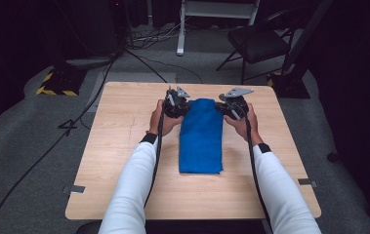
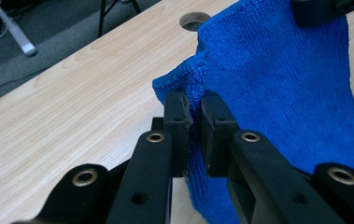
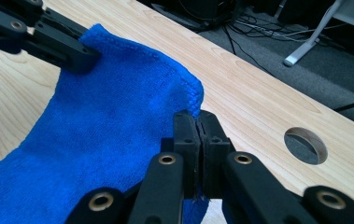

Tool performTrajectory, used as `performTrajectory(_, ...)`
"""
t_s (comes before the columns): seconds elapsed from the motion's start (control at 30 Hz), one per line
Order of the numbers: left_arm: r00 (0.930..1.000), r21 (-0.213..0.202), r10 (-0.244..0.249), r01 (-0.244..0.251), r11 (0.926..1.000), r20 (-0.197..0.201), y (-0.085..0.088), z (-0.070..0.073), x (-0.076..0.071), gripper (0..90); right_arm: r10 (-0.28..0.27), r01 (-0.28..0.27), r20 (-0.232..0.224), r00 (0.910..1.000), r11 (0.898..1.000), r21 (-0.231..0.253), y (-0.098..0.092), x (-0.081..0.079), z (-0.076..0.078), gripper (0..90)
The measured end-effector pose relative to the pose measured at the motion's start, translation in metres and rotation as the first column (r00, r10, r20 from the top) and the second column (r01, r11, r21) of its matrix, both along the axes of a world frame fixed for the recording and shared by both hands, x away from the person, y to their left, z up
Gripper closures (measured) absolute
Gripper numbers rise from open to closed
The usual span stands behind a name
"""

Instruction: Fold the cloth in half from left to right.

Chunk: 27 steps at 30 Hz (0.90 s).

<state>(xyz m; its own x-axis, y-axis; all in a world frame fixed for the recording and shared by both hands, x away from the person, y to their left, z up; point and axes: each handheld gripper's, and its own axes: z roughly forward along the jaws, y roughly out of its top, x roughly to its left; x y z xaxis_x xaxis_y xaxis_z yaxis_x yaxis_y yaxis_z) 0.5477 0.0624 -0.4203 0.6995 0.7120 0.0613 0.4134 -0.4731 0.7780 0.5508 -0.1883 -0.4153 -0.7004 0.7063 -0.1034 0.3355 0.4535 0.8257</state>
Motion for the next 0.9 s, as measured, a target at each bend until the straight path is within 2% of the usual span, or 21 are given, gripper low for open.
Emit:
performTrajectory(0.07,0.9999,-0.013,-0.013,0.013,0.9998,0.003,0.005,0.002,-0.003,82.3,0.007,-0.007,0.002,1.0000,1.000,0.006,-0.001,-0.002,-0.001,88.4)
performTrajectory(0.23,0.9990,0.006,-0.044,0.044,0.9990,0.011,0.011,0.002,-0.010,82.3,0.025,-0.025,0.000,0.9997,1.000,0.013,-0.003,-0.006,0.000,88.4)
performTrajectory(0.3,0.9986,-0.004,-0.051,0.051,0.9987,0.012,0.012,0.002,-0.014,82.5,0.038,-0.038,0.007,0.9992,0.999,0.010,-0.002,-0.009,0.001,88.4)
performTrajectory(0.37,0.9982,0.018,-0.055,0.055,0.9983,0.021,0.012,0.000,-0.017,82.7,0.054,-0.054,0.010,0.9985,0.999,0.005,-0.002,-0.012,0.002,88.4)
performTrajectory(0.5,0.9974,0.001,-0.066,0.066,0.9978,0.029,0.013,-0.002,-0.024,83.9,0.077,-0.077,0.005,0.9970,0.997,-0.001,0.001,-0.018,0.000,88.4)
performTrajectory(0.67,0.9942,0.004,-0.094,0.094,0.9956,0.053,0.013,-0.003,-0.037,86.0,0.103,-0.103,0.003,0.9947,0.995,-0.013,0.002,-0.026,-0.001,88.4)
performTrajectory(0.9,0.9916,0.010,-0.116,0.116,0.9932,0.057,0.018,-0.006,-0.051,87.1,0.139,-0.139,0.001,0.9902,0.990,-0.021,0.002,-0.040,-0.003,88.4)
